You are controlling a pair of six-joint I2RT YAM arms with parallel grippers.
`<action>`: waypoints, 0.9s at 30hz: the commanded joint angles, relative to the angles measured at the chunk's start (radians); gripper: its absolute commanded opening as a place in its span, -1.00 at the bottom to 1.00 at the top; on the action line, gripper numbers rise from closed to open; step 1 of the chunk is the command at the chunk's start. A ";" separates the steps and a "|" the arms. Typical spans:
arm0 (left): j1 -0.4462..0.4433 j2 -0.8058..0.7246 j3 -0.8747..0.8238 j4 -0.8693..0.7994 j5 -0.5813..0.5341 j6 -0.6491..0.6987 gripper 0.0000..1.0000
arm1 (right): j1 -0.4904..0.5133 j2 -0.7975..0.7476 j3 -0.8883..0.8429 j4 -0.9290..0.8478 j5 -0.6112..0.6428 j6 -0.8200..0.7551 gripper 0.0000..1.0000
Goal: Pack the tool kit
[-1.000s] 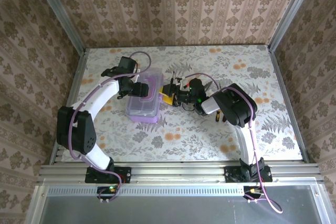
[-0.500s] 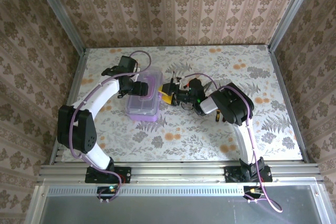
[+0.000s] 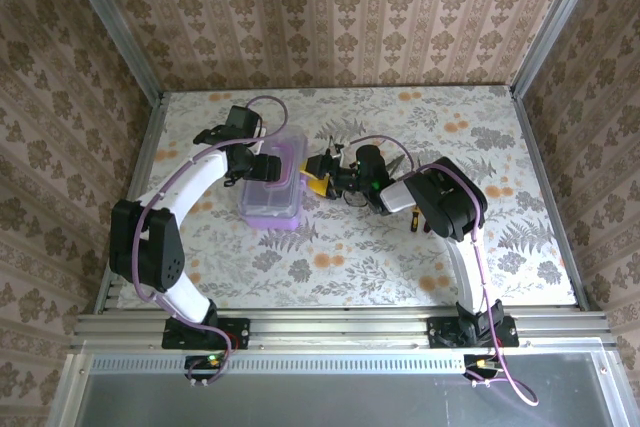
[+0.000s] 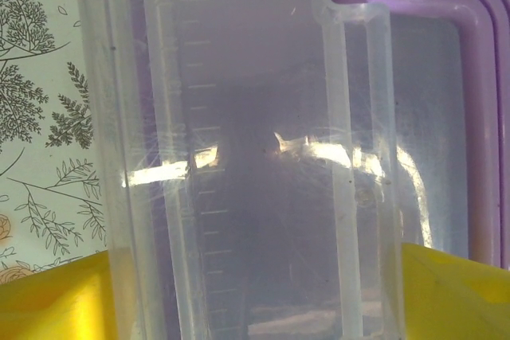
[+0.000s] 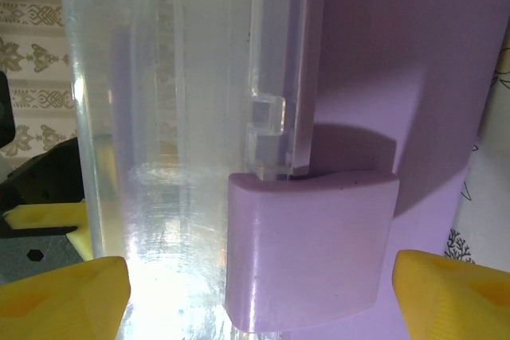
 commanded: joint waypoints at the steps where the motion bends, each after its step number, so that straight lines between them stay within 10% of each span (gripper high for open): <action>1: -0.031 0.051 -0.015 -0.060 0.048 0.035 0.62 | 0.029 0.094 0.041 0.126 0.041 0.129 0.75; 27: -0.028 0.057 -0.018 -0.047 0.103 0.042 0.60 | 0.001 0.071 0.034 0.322 -0.046 0.201 1.00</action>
